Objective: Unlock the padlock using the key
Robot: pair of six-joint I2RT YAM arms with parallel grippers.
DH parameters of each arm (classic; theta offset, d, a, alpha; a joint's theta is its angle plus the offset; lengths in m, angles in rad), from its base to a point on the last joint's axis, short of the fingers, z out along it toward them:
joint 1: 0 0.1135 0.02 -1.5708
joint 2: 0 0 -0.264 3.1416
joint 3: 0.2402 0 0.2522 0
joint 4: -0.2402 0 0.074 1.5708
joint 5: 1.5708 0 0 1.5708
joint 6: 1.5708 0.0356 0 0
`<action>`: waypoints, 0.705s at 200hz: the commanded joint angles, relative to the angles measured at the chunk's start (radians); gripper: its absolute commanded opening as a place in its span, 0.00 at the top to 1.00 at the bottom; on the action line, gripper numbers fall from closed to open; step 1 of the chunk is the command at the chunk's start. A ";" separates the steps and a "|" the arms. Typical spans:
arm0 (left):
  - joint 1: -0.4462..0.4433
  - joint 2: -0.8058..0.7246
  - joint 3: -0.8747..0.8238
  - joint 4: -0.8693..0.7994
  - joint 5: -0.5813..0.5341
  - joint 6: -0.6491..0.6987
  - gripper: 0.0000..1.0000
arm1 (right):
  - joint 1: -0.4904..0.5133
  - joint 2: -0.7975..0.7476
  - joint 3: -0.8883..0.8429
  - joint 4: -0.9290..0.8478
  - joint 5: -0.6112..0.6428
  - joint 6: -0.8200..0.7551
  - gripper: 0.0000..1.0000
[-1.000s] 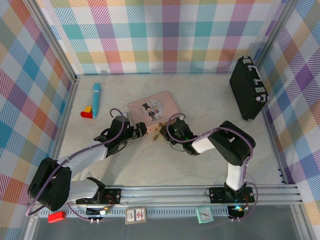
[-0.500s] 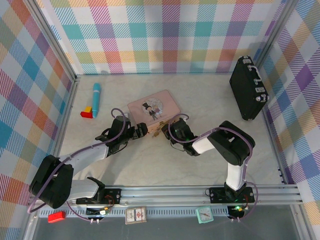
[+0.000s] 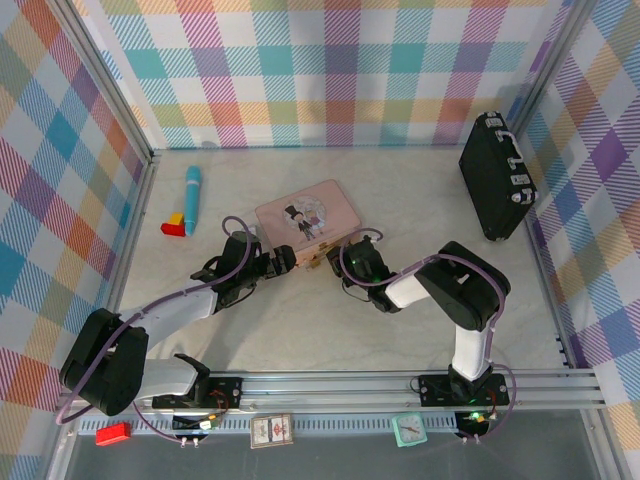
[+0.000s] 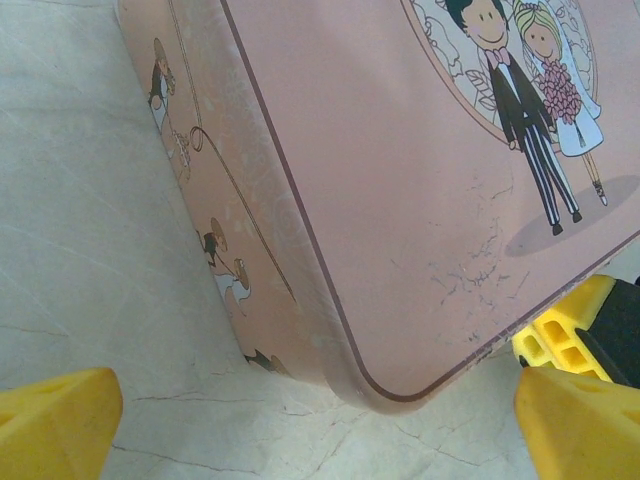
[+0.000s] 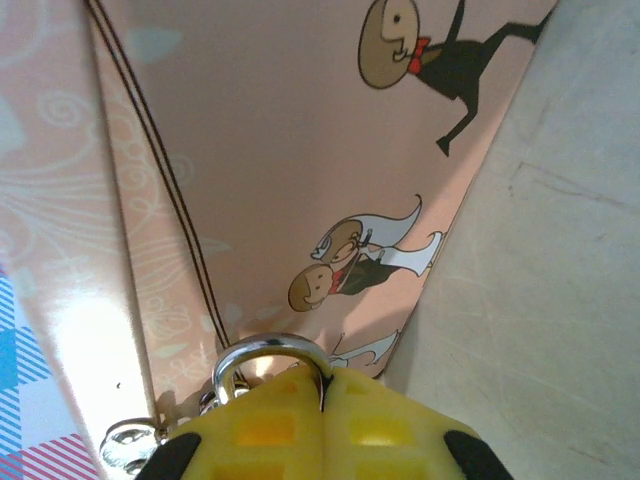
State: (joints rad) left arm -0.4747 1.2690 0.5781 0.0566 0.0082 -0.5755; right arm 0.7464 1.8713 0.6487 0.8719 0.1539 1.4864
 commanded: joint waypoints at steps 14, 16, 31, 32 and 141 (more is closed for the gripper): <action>0.012 0.004 0.000 0.016 0.009 -0.005 0.00 | -0.005 -0.011 -0.027 -0.013 0.041 0.018 1.00; 0.012 0.004 0.000 0.016 0.009 -0.006 0.00 | -0.005 -0.011 -0.028 -0.012 0.042 0.018 1.00; 0.013 0.004 0.000 0.016 0.007 -0.006 0.00 | -0.005 -0.011 -0.032 -0.005 0.042 0.031 1.00; 0.012 0.004 0.000 0.015 0.007 -0.006 0.00 | -0.005 -0.011 -0.032 -0.003 0.042 0.032 1.00; 0.015 -0.016 -0.008 0.010 -0.008 -0.006 0.00 | -0.019 -0.062 -0.057 -0.063 0.054 0.036 1.00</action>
State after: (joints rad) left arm -0.4740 1.2686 0.5781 0.0563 0.0074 -0.5797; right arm 0.7372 1.8423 0.6220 0.8673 0.1837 1.5124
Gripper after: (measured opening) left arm 0.999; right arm 0.055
